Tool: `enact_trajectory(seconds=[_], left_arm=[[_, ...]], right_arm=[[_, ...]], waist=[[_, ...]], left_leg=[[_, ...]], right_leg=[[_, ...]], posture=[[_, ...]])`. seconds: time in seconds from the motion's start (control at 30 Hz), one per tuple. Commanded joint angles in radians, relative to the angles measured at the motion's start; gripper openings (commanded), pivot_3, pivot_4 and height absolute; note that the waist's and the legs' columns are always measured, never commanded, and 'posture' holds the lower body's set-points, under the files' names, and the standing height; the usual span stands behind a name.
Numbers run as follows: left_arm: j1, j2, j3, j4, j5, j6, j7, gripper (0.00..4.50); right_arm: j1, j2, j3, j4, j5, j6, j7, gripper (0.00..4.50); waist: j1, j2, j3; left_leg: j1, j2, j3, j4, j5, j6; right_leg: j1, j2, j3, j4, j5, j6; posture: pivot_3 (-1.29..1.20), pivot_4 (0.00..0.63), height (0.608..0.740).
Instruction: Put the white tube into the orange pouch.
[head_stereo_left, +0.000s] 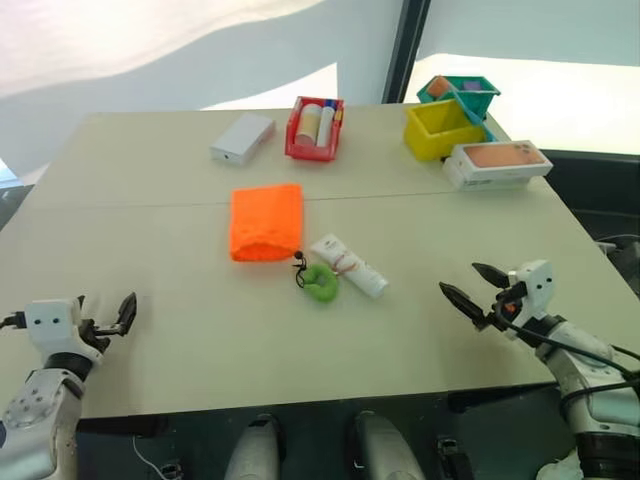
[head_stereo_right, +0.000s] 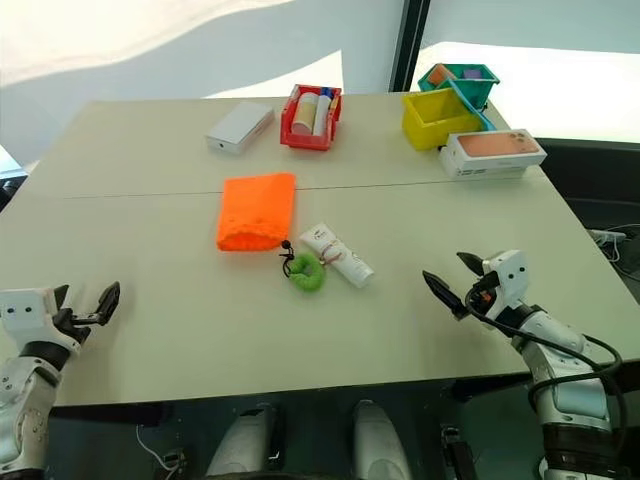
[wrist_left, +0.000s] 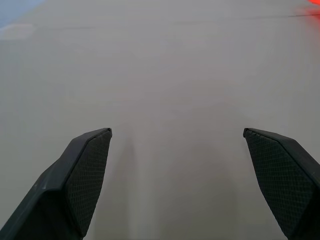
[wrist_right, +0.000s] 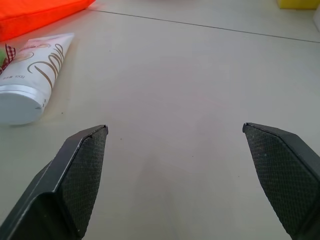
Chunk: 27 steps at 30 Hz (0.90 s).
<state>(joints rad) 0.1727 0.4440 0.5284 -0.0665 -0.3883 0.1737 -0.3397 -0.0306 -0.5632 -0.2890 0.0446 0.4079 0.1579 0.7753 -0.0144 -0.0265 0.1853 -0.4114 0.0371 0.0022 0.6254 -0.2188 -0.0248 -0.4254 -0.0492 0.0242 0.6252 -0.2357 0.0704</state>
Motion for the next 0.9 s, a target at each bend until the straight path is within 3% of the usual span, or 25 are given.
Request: enact_trajectory(seconds=[0.03,0.2,0.47,0.7,0.9], left_arm=[[0.011,0.006,0.018,-0.046,-0.015,0.014,-0.001,4.5],[-0.019,-0.004,0.007,-0.055,-0.039,0.019,-0.002,4.5],[-0.114,-0.009,-0.116,-0.143,-0.037,0.029,-0.056,4.5],[-0.244,0.084,-0.399,-0.083,0.28,-0.136,-0.106,4.5],[-0.359,0.063,-0.494,0.03,0.407,-0.211,-0.064,4.5]], right_arm=[[-0.012,0.0,-0.011,-0.001,0.008,-0.027,0.009,4.49],[-0.013,0.008,-0.003,-0.007,0.003,-0.03,0.0,4.49],[-0.05,0.076,0.059,-0.063,0.003,-0.011,-0.046,4.49],[-0.065,0.155,0.225,-0.292,0.013,0.063,-0.069,4.49],[-0.078,0.192,0.31,-0.406,0.005,0.109,-0.107,4.49]], waist=[[0.0,0.0,0.0],[0.001,0.0,0.0],[0.002,0.0,0.0],[0.002,0.0,0.0],[0.002,0.0,0.0]], left_leg=[[0.0,0.0,0.0,0.0,0.0,0.0],[0.0,-0.001,0.0,0.0,0.0,0.0],[0.0,-0.002,0.0,0.0,0.0,0.0],[0.001,-0.002,-0.001,0.0,0.0,0.0],[0.0,-0.002,0.0,0.0,0.0,0.0]], right_leg=[[0.0,0.0,0.0,0.0,0.0,0.0],[0.0,0.001,0.0,0.0,0.0,0.0],[0.0,0.001,0.0,0.0,0.0,0.0],[0.0,0.003,0.0,0.003,0.0,0.0],[0.0,0.002,0.0,0.003,0.0,0.0]], posture=[[0.0,0.15,0.74],[0.0,0.15,0.74],[0.0,0.15,0.74],[0.0,0.15,0.74],[0.0,0.15,0.74]])
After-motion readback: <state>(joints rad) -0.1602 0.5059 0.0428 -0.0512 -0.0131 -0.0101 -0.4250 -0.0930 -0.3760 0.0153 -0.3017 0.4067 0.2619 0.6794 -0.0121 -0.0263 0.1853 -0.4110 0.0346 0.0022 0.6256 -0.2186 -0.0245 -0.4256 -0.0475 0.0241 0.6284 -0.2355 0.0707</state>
